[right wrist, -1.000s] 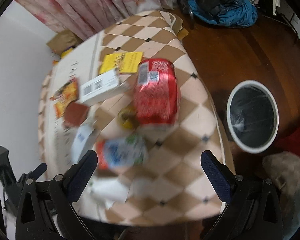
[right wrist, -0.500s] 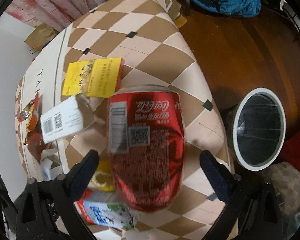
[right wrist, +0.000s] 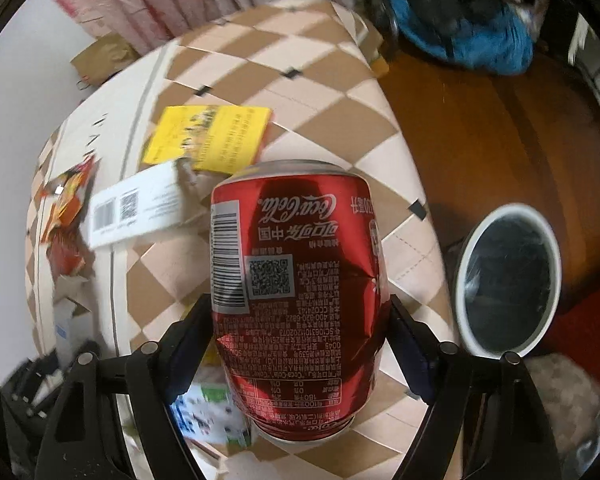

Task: Collect trash
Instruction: 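Carry the carton and can over the white bin with both tools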

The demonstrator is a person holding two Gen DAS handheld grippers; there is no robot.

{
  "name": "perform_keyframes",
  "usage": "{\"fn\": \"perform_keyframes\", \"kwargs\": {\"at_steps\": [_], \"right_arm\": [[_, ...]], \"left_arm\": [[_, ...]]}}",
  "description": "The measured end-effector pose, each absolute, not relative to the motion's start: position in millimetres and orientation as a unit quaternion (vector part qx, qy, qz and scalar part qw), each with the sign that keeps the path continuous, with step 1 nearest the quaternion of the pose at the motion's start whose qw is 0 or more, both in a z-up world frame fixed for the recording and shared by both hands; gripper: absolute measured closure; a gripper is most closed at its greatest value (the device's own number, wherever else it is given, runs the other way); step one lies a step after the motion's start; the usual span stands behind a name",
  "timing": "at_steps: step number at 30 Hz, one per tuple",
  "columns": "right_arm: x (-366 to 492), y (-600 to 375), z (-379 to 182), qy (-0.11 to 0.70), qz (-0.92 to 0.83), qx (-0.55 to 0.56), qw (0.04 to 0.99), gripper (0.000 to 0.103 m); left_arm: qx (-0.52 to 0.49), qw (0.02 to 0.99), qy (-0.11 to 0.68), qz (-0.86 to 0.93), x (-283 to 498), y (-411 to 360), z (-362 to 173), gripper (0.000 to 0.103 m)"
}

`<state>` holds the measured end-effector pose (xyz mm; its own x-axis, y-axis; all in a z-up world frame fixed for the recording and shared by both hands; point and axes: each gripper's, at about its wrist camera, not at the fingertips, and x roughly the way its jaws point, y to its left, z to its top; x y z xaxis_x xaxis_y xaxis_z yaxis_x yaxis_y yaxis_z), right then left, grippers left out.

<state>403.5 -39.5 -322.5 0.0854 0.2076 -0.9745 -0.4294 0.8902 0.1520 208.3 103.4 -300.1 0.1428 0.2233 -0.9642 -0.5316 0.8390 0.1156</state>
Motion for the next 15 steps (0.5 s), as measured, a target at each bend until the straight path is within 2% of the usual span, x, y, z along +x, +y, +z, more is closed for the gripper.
{"fn": "perform_keyframes", "kwargs": {"at_steps": [5,15], "right_arm": [[372,-51,-293,0.607,0.242,-0.089,0.752,0.019],[333,-75,-262,0.591,0.283,-0.038,0.754,0.019]], "left_arm": [[-0.124,0.756,0.578,0.28,199,101,-279,0.068],[-0.119,0.795,0.514,0.298,192,77,-222,0.069]]}}
